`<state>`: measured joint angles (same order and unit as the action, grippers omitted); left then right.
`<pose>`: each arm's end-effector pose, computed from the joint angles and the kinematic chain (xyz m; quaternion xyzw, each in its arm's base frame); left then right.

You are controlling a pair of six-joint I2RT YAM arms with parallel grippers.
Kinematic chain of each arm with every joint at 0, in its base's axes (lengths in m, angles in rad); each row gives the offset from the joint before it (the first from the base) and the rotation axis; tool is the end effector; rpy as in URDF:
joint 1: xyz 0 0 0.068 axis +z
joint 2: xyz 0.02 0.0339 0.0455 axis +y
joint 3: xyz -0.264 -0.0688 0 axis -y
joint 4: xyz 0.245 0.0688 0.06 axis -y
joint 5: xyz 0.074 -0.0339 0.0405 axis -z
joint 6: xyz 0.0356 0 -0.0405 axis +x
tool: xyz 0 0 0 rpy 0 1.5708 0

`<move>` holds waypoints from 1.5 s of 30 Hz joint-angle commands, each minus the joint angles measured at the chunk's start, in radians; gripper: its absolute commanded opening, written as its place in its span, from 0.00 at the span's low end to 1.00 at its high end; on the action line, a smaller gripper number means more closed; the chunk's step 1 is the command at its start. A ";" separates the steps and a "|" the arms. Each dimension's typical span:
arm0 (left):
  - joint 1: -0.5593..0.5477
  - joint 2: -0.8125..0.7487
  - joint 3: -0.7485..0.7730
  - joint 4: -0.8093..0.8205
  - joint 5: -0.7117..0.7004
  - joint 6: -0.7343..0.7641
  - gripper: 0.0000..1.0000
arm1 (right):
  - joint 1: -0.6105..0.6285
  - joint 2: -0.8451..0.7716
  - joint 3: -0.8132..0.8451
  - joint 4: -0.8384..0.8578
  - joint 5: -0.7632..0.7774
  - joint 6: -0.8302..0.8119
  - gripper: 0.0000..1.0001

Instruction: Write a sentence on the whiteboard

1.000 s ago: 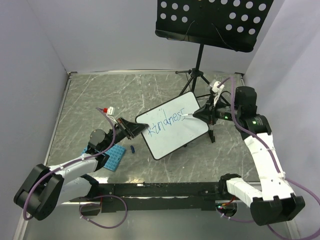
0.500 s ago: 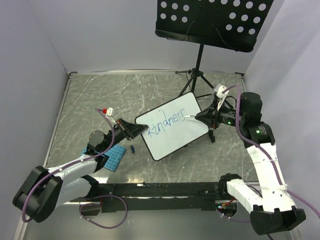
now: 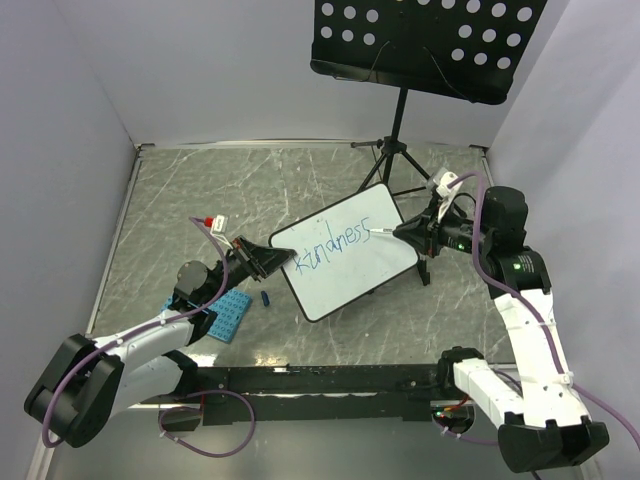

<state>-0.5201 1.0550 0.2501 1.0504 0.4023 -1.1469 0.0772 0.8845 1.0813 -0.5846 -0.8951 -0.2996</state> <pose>0.1722 -0.1147 0.2341 -0.0360 0.6220 -0.6545 0.4283 0.1677 0.0408 0.3881 -0.3772 0.6899 0.3012 0.5394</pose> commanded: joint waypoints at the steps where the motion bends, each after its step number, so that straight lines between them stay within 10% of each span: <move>1: 0.005 -0.024 0.023 0.152 -0.005 -0.034 0.01 | -0.013 -0.021 -0.007 0.042 -0.010 -0.001 0.00; 45: 0.002 -0.046 0.058 0.102 -0.005 -0.045 0.01 | -0.048 0.030 0.057 0.015 0.047 -0.041 0.00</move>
<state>-0.5201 1.0424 0.2508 1.0153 0.4023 -1.1477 0.0353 0.9070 1.0912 -0.5915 -0.8852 -0.3206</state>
